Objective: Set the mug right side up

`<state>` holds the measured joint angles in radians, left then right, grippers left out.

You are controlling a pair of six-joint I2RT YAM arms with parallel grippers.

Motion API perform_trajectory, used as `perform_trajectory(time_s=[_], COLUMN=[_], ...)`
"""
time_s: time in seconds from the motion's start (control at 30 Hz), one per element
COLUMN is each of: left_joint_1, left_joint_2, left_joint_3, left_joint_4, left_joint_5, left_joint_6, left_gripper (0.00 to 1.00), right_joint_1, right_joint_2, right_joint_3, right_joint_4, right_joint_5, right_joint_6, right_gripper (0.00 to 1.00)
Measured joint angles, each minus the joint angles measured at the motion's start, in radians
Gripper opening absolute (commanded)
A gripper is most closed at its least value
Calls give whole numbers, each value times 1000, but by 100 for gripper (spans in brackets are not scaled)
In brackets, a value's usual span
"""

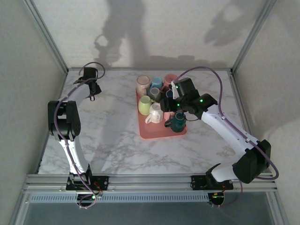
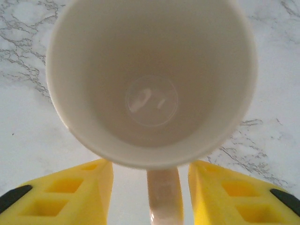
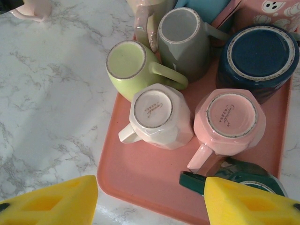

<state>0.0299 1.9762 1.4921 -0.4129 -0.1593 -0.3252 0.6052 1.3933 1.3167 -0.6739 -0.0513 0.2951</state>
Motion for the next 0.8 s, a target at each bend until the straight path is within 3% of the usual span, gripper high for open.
perform_trajectory(time_s=[0.3, 0.57, 0.8], left_joint_1=[-16, -112, -205], left_joint_2=[-303, -627, -836], left_joint_3=[-256, -525, -717], left_joint_4=[54, 169, 274], left_joint_5=[113, 387, 568], left_joint_6=[-16, -19, -53], left_gripper=[49, 49, 49], right_joint_1=[-17, -78, -85], right_joint_2=[-54, -169, -180], right_joint_3=[-10, -94, -197], right_joint_4=[-49, -115, -154], right_joint_5=[49, 93, 101], right_joint_6=[20, 116, 191], right_gripper=[62, 63, 78])
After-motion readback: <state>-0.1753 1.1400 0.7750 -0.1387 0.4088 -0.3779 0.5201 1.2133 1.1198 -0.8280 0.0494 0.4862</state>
